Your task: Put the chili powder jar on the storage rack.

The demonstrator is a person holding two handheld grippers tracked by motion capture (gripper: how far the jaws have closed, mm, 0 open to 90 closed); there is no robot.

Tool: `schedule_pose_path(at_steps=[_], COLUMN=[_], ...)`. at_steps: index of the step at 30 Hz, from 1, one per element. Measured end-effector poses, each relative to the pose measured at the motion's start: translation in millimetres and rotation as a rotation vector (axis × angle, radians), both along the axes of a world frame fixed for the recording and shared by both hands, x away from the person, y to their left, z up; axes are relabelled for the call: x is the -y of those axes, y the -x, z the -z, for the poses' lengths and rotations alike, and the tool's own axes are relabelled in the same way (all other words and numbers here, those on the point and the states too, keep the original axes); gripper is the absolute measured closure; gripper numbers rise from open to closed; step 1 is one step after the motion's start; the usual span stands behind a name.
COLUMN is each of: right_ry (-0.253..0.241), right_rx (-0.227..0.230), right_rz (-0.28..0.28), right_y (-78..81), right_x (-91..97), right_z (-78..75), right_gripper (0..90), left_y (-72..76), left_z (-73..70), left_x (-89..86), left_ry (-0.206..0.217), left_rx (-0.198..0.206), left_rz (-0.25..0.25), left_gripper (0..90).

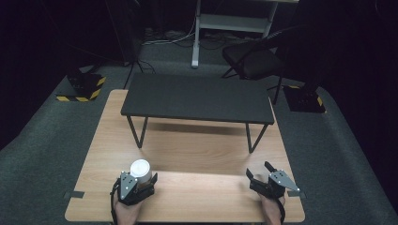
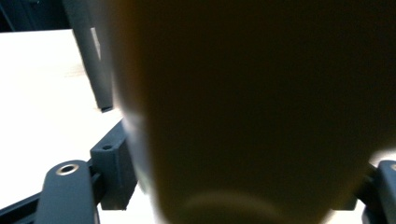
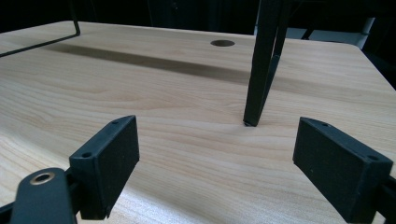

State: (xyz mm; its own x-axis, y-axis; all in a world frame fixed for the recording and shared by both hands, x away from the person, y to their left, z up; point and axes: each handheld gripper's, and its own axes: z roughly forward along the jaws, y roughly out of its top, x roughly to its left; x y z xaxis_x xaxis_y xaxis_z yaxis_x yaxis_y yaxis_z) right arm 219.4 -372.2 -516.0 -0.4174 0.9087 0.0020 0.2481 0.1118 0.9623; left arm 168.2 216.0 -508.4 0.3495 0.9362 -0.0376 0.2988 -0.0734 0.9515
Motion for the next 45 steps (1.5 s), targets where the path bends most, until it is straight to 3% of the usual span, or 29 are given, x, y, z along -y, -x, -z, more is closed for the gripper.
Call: schedule_pose_path(at_steps=[7,18,24,33,41,42,43,44,45], right_ry=[-0.001,0.0,-0.007,-0.008,0.002,0.004,0.004,0.008,0.011], right_rx=[0.002,0.0,0.003,0.004,-0.004,-0.006,-0.006,-0.009,-0.011], right_rz=[-0.002,-0.007,-0.008,-0.012,-0.015,-0.015,-0.015,-0.014,-0.013], right_y=[0.0,-0.5,-0.3,-0.5,-1.6,-1.8,-1.8,-2.1,-2.3], right_x=[0.2,0.5,1.3,1.7,0.8,0.5,0.5,0.0,-0.4], right_z=[0.2,0.1,0.8,0.9,-0.3,-0.5,-0.5,-1.0,-1.3], right_gripper=[14.2,14.2,14.2,14.2,14.2,14.2,14.2,14.2,14.2], left_y=[0.3,1.6,0.4,-5.3,-23.5,-30.2,-30.2,-37.5,-37.5], left_z=[0.0,-5.8,-9.4,-19.0,-48.8,-62.3,-62.3,-77.2,-77.2], left_x=[3.0,9.0,10.8,12.7,15.2,15.1,15.1,14.3,14.3], left_ry=[-0.014,-0.034,-0.018,-0.015,-0.029,-0.031,-0.031,-0.027,-0.027], left_rx=[0.0,-0.016,-0.036,-0.02,-0.003,0.008,0.008,0.023,0.023], left_rz=[-0.014,-0.022,-0.019,0.0,0.03,0.048,0.048,0.071,0.071], left_gripper=[29.9,30.7,30.8,30.8,30.8,30.7,30.7,30.8,30.8])
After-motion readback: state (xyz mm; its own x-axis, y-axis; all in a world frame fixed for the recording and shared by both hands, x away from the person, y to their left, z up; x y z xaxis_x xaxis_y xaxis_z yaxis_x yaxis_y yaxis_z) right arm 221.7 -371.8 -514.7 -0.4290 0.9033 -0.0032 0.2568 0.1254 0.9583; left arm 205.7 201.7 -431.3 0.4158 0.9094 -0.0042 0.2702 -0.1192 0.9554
